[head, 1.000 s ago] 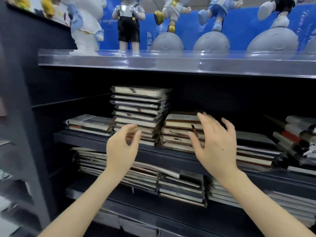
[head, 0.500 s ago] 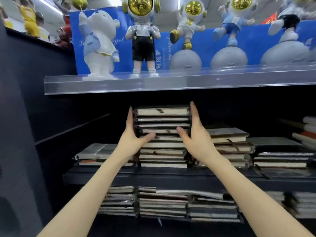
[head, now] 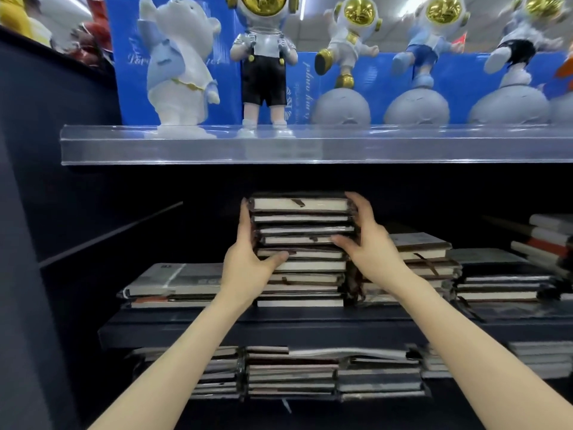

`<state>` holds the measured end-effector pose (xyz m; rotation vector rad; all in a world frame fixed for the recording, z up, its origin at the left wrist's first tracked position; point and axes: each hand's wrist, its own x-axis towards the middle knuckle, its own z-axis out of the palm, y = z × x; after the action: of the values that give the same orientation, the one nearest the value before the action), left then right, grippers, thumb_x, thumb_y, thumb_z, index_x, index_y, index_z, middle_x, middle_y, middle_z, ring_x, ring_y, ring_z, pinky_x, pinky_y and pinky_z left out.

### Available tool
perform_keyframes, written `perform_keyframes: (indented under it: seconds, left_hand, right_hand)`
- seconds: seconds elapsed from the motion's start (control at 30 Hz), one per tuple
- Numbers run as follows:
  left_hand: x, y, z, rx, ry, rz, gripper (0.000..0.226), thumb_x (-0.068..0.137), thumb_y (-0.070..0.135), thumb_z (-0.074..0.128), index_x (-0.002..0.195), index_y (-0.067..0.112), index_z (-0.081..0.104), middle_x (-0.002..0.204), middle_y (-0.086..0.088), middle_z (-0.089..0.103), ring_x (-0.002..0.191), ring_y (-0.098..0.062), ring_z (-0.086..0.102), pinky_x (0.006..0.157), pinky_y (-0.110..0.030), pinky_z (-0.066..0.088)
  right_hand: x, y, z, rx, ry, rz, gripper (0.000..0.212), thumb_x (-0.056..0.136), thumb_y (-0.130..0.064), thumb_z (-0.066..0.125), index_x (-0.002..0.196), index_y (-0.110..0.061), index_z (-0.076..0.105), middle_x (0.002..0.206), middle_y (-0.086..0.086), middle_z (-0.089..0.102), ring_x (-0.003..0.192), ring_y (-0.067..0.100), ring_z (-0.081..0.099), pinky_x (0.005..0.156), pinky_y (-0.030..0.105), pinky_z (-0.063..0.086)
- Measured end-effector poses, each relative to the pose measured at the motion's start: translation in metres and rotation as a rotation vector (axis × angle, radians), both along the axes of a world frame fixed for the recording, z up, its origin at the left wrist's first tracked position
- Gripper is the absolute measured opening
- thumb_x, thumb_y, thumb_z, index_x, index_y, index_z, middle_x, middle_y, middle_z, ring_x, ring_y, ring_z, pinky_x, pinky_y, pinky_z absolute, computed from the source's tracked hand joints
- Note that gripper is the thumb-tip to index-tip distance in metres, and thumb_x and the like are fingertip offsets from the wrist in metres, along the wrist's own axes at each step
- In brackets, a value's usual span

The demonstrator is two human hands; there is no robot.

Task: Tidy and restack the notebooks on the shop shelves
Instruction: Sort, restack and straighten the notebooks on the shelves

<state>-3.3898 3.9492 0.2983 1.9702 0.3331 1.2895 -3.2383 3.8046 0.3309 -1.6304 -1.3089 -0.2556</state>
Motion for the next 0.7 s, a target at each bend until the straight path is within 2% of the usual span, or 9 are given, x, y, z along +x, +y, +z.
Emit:
perform_keyframes:
  seconds: [0.07,0.17,0.23,0.3,0.37,0.43,0.5,0.57,0.7]
  left_hand:
    - [-0.003,-0.002,0.002,0.054,0.032,0.046,0.109,0.075,0.024,0.078,0.148,0.041,0.000,0.128,0.028,0.044,0.120,0.004,0.046,0.105,-0.023,0.039]
    - [-0.010,-0.002,0.006,0.039,0.011,0.043,0.098,0.073,0.043,0.076,0.147,0.043,0.011,0.121,0.041,0.041,0.111,0.023,0.040,0.093,-0.002,0.031]
    - [-0.013,0.001,0.012,-0.051,-0.079,-0.031,0.091,0.073,0.056,0.070,0.147,0.038,0.020,0.130,0.039,0.039,0.117,0.022,0.038,0.093,0.001,0.029]
    - [-0.011,0.003,0.016,-0.186,-0.153,-0.115,0.075,0.086,0.047,0.058,0.149,0.033,0.019,0.143,0.025,0.032,0.126,0.010,0.034,0.090,0.003,0.030]
    - [-0.005,0.001,0.018,-0.203,-0.130,-0.120,0.057,0.097,0.034,0.040,0.149,0.033,0.015,0.143,0.022,0.027,0.128,0.008,0.027,0.087,0.007,0.027]
    - [0.000,-0.002,0.018,-0.165,-0.094,-0.096,0.051,0.100,0.033,0.032,0.149,0.033,0.015,0.146,0.022,0.023,0.131,0.008,0.022,0.098,0.002,0.022]
    - [0.003,-0.003,0.018,-0.158,-0.099,-0.077,0.050,0.101,0.033,0.029,0.149,0.031,0.016,0.151,0.016,0.023,0.136,0.003,0.021,0.112,-0.014,0.017]
    - [0.004,-0.002,0.018,-0.159,-0.094,-0.056,0.050,0.101,0.033,0.029,0.149,0.030,0.016,0.149,0.016,0.025,0.134,0.003,0.022,0.112,-0.016,0.017]
    - [0.004,0.001,0.017,-0.127,-0.065,-0.036,0.050,0.101,0.033,0.030,0.149,0.029,0.017,0.138,0.023,0.026,0.127,0.007,0.024,0.089,0.006,0.021]
  right_hand:
    - [0.003,-0.001,-0.001,0.021,0.026,0.024,0.073,0.087,-0.012,0.066,0.145,-0.025,0.024,0.123,-0.012,0.049,0.113,0.004,0.051,0.092,0.011,0.040]
    - [0.006,-0.004,0.000,0.021,0.046,0.038,0.075,0.084,-0.014,0.071,0.143,-0.026,0.027,0.120,-0.017,0.051,0.115,0.008,0.054,0.100,0.026,0.045]
    - [0.009,-0.010,0.002,-0.008,0.056,0.061,0.080,0.084,-0.015,0.071,0.145,-0.030,0.023,0.125,-0.017,0.048,0.120,0.011,0.053,0.103,0.031,0.044]
    - [0.012,-0.016,0.003,-0.050,0.073,0.053,0.085,0.086,-0.017,0.069,0.149,-0.034,0.014,0.135,-0.009,0.049,0.127,0.013,0.049,0.104,0.027,0.040]
    - [0.011,-0.020,0.003,-0.092,0.072,-0.002,0.085,0.090,-0.022,0.064,0.151,-0.031,0.006,0.134,0.000,0.054,0.124,0.013,0.051,0.097,0.021,0.039]
    - [0.005,-0.020,0.000,-0.118,0.064,-0.031,0.080,0.093,-0.024,0.059,0.152,-0.028,0.004,0.112,-0.003,0.064,0.109,0.009,0.057,0.086,0.016,0.038]
    - [-0.002,-0.018,-0.005,-0.096,0.075,-0.027,0.076,0.096,-0.022,0.055,0.152,-0.027,0.005,0.094,-0.013,0.058,0.100,0.006,0.056,0.082,0.013,0.036]
    - [-0.004,-0.015,-0.009,-0.065,0.106,-0.017,0.075,0.096,-0.020,0.054,0.152,-0.027,0.005,0.102,-0.009,0.063,0.109,0.008,0.057,0.085,0.013,0.036]
    - [-0.005,-0.012,-0.014,-0.063,0.113,0.003,0.079,0.095,-0.021,0.056,0.152,-0.029,0.001,0.131,0.005,0.059,0.124,0.012,0.052,0.099,0.019,0.036]
